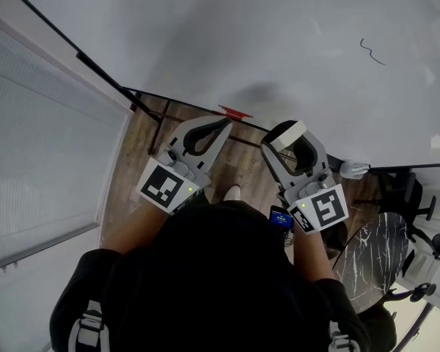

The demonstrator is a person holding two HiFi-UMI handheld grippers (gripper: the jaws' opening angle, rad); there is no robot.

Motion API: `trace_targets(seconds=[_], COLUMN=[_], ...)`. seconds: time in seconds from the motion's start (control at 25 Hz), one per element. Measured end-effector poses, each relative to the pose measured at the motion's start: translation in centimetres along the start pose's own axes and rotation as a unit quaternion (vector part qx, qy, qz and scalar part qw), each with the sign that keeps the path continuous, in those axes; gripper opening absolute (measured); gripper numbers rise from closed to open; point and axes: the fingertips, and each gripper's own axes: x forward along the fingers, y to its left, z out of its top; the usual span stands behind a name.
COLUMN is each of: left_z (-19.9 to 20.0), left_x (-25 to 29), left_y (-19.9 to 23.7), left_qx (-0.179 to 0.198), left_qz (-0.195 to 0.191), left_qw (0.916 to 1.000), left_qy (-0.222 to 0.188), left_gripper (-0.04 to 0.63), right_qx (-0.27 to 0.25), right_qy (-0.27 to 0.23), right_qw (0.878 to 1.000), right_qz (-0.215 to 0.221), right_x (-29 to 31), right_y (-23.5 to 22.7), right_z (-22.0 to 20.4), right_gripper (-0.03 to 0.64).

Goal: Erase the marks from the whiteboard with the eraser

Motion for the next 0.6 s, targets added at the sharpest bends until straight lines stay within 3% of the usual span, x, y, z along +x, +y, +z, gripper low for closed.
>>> trace_targets(seconds=[0.32, 0.6], left_z=[-0.1, 1.2], left_x=[2.8, 4.5], left_y=[1.6, 3.1], left_qx=[-0.005, -0.011], left_qz=[-0.089, -0.151], left_qw=[0.996, 0.9885], left_qy=[0.008, 0.003], left_gripper=[0.005, 0.005], right_qx=[0.011, 0.002], right_qy=[0.008, 0.024], right_qw=[0.994, 0.979], right_qz=[-0.105, -0.205], right_x=[0.5, 0.2], right_y=[-2.2, -4.3], right_z=[0.9, 3.1], right_gripper=[0.254, 0.253])
